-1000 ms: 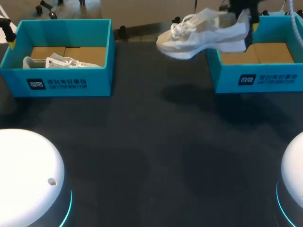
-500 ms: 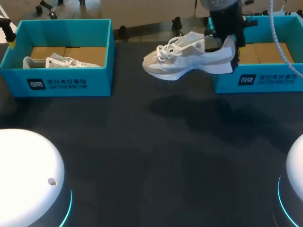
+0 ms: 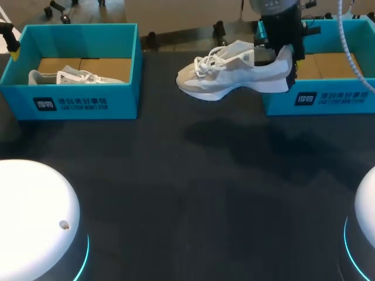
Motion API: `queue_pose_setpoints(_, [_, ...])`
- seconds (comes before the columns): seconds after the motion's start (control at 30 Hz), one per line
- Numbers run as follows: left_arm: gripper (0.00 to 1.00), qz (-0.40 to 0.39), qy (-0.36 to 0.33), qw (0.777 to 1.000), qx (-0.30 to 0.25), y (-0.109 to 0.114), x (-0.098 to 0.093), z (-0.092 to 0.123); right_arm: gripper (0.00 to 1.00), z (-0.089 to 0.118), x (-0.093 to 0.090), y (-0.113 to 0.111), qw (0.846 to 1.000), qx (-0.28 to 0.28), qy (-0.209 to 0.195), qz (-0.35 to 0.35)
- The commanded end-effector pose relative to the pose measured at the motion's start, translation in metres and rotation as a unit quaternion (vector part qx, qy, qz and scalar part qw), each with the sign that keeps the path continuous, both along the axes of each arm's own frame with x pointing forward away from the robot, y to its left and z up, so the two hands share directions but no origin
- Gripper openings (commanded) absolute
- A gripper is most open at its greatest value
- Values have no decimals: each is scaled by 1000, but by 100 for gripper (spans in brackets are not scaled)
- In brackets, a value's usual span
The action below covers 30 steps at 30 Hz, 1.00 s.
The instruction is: Take the shoe out of the shoebox, open the shoe tongue, remove and reinsert the insole, then place the shoe into the shoebox
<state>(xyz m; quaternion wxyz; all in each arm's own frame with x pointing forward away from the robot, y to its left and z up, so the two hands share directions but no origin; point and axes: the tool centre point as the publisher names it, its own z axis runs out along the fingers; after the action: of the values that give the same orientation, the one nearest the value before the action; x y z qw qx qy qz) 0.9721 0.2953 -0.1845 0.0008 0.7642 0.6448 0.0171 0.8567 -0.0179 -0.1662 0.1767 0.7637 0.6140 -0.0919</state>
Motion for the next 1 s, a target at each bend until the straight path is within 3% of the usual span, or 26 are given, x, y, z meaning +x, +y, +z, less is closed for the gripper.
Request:
queue_pose_setpoints(0.03, [100, 0, -2, 1000, 1, 0, -1, 0, 0, -11, -25, 19, 1000, -8, -7, 5])
queue_pose_setpoints(0.37, [100, 0, -2, 1000, 1, 0, -1, 0, 0, -42, -75, 58, 1000, -11, 12, 20])
queue_pose_setpoints(0.6, [100, 0, -2, 1000, 1, 0, -1, 0, 0, -70, -109, 80, 1000, 27, 3, 15])
queue_pose_setpoints(1.0, [100, 0, -2, 1000, 1, 0, -1, 0, 0, -70, -109, 80, 1000, 27, 3, 15])
